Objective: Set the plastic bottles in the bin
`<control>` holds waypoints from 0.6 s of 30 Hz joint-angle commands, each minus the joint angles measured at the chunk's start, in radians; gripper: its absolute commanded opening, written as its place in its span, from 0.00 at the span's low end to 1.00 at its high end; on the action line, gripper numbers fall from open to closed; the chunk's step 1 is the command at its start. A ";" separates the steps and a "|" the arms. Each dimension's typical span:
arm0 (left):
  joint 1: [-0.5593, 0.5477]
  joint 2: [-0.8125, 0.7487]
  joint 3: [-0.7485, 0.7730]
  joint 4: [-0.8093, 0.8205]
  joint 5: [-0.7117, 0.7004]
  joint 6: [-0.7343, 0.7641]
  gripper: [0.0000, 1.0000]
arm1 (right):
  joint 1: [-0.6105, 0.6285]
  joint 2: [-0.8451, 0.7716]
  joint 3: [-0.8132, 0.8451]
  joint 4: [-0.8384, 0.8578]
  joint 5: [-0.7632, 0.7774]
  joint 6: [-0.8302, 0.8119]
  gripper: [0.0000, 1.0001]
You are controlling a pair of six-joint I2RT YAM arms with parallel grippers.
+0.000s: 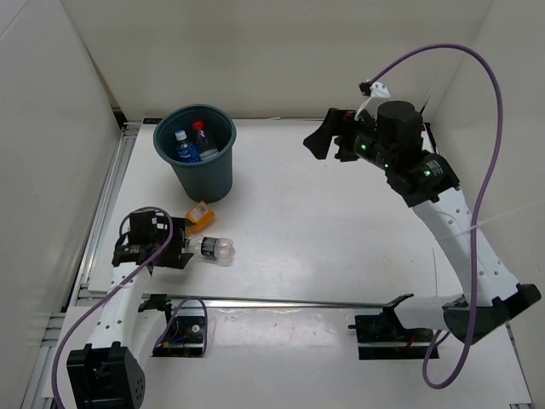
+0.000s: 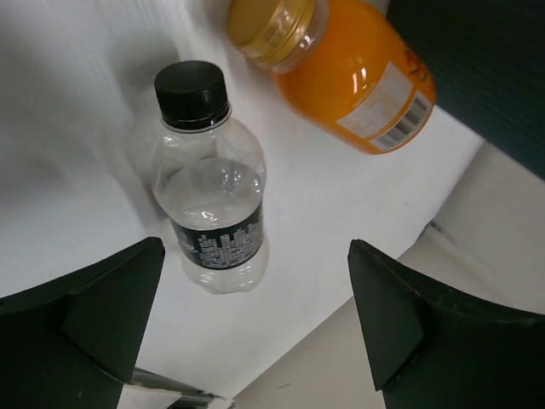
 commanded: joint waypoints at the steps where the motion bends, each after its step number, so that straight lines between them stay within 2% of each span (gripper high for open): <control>1: -0.034 -0.008 -0.020 0.035 0.017 0.047 1.00 | -0.034 -0.043 -0.027 0.003 -0.020 -0.016 1.00; 6: -0.068 0.003 -0.098 0.069 0.008 0.057 1.00 | -0.063 -0.043 -0.027 -0.038 -0.057 -0.016 1.00; 9: -0.068 0.061 -0.116 0.091 0.008 0.089 1.00 | -0.072 -0.043 -0.018 -0.047 -0.086 -0.027 1.00; 18: -0.079 0.225 -0.034 0.130 -0.066 0.120 1.00 | -0.110 -0.043 0.023 -0.092 -0.143 -0.059 1.00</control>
